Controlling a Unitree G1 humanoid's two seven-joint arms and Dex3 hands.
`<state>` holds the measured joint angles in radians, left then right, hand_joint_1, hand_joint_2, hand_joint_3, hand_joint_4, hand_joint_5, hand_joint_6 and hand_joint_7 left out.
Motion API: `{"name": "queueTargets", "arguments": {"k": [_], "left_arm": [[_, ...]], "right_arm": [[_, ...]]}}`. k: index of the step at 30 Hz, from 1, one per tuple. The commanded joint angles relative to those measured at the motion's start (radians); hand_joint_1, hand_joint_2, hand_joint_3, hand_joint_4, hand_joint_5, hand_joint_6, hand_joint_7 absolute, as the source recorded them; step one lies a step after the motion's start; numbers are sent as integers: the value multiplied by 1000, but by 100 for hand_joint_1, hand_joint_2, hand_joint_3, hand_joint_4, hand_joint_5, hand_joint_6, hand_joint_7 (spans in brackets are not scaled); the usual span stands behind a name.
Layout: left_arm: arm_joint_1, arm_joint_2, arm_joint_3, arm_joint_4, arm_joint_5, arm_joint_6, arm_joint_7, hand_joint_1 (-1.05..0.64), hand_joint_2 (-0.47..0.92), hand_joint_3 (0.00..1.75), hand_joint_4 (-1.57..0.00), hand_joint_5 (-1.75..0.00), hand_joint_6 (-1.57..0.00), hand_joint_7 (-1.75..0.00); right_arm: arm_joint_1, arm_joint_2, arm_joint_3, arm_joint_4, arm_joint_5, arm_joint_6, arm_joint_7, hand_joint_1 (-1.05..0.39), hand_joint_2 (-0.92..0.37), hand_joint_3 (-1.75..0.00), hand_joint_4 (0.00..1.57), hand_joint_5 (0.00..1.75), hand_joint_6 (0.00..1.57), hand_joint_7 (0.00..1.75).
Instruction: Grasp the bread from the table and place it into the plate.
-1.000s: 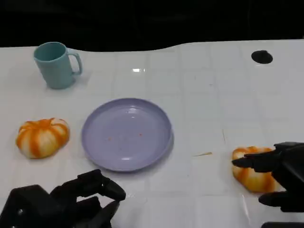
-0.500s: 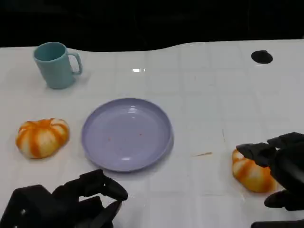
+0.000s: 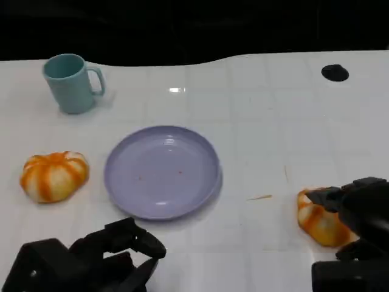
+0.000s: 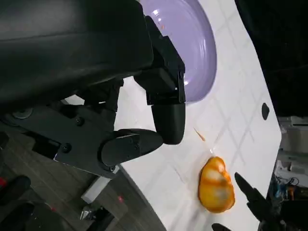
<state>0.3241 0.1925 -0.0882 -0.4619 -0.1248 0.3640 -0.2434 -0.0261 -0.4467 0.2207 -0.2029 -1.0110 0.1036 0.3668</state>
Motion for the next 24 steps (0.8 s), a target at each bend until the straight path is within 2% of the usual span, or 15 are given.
{"name": "queueTargets", "arguments": {"k": [1, 12, 18, 22, 24], "left_arm": [[9, 5, 6, -21, 2, 10, 7, -31, 79, 64, -69, -175, -63, -129], [20, -1, 11, -38, -11, 24, 8, -31, 79, 63, -68, -175, -63, -128], [23, 1, 12, -41, -9, 21, 6, -32, 79, 63, -68, -175, -64, -127], [26, 3, 11, -46, -5, 18, 7, -33, 79, 63, -67, -175, -65, -126], [26, -2, 13, -50, -13, 27, 8, -32, 79, 63, -67, -175, -65, -126]], "right_arm": [[-48, 12, 24, 89, 19, 24, -19, -49, -82, -1, 33, 13, 41, 1], [-161, 44, 78, 293, 95, 46, -58, -47, -86, -1, 34, 10, 43, 1], [-207, 58, 103, 370, 124, 66, -73, -49, -92, -3, 39, 10, 51, 3], [-234, 77, 108, 432, 140, 61, -143, -48, -92, -6, 54, 14, 67, 7], [-236, 94, 92, 461, 171, 44, -215, -43, -91, -3, 76, 18, 84, 8]]}}
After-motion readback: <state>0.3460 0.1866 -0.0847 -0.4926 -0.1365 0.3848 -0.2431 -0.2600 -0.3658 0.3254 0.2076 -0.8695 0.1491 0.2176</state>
